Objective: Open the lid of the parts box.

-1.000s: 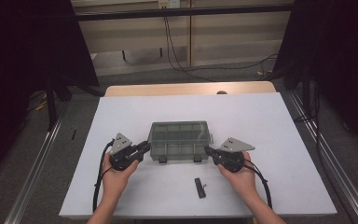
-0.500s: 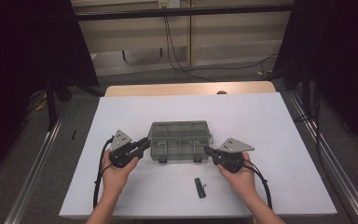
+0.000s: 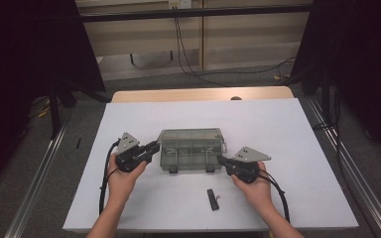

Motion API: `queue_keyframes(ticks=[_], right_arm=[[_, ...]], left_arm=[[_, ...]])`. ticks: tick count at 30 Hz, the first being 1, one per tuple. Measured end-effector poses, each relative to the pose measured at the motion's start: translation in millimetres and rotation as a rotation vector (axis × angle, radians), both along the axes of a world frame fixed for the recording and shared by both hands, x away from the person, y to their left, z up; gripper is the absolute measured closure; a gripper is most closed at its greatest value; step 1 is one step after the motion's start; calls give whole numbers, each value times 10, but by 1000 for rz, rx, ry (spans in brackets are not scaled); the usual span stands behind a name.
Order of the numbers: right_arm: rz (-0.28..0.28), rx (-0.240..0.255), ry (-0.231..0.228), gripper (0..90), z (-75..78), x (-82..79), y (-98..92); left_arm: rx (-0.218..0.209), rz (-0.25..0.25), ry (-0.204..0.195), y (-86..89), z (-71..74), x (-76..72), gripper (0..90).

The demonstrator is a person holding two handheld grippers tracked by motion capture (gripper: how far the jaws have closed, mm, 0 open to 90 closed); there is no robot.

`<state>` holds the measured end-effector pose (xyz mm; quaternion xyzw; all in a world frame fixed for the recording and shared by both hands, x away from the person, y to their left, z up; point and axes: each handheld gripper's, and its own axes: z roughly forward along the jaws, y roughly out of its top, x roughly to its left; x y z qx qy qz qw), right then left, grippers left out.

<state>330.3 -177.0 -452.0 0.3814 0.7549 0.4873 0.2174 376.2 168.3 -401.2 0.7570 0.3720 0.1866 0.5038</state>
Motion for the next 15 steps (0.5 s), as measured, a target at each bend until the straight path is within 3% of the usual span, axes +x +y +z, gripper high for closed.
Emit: queue_keyframes(ticks=[15], right_arm=[[-4, 3, 2, 900, -2, -1, 4]], left_arm=[[1, 9, -1, -29, 99, 127, 798]])
